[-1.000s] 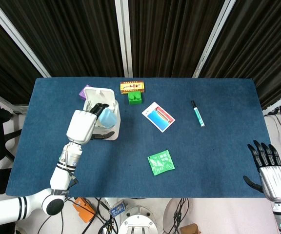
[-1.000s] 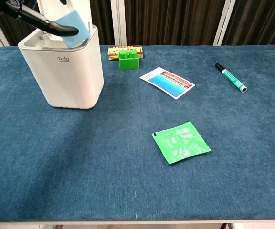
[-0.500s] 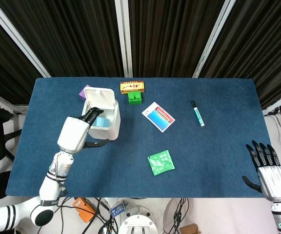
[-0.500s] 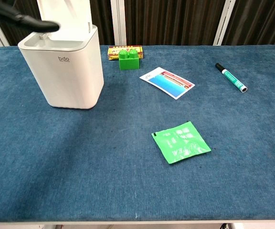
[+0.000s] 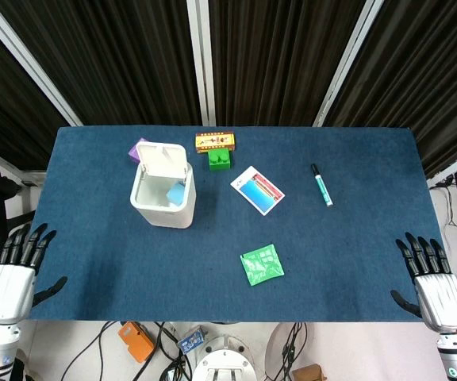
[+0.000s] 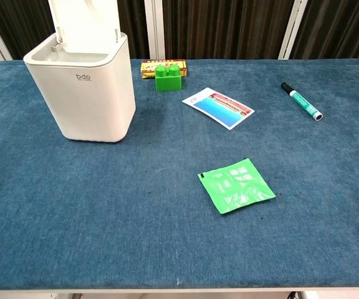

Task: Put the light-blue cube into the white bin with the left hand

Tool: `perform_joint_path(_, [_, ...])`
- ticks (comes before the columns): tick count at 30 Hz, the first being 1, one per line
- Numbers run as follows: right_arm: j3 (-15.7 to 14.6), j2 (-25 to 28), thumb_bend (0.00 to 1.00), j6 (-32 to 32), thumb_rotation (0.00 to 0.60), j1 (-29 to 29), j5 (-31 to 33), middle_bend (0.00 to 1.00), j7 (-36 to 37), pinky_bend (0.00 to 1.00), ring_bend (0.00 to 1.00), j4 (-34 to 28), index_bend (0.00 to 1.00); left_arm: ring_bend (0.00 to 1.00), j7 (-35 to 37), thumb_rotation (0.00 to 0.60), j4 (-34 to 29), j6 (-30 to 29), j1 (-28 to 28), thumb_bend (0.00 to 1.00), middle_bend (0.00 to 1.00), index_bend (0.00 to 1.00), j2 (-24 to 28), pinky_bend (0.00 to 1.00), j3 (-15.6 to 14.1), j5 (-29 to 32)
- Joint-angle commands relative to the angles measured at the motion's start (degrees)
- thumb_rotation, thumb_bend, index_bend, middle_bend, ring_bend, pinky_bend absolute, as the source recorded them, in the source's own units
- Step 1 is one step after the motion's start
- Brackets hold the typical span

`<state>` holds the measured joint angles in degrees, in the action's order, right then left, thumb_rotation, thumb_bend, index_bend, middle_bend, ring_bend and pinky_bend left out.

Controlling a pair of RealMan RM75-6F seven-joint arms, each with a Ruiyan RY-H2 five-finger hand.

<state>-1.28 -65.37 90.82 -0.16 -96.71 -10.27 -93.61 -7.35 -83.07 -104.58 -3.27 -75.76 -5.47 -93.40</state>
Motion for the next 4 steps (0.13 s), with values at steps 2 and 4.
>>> perform_joint_path(2, [0.08,0.03,0.31,0.63,0.600,-0.33,-0.04,0.00,0.27,0.00,0.00,0.09,0.00,0.00,2.21,0.600,2.28,-0.03,2.13,0.00,0.06,0.09,-0.61,0.11,-0.47,1.37])
perform_joint_path(4, [0.03,0.09,0.31,1.03,0.600,-0.52,-0.22,0.00,0.46,0.00,0.00,0.34,0.00,0.00,2.01,0.600,1.65,1.08,1.99,0.00,0.06,0.09,0.01,0.11,-0.51,0.95])
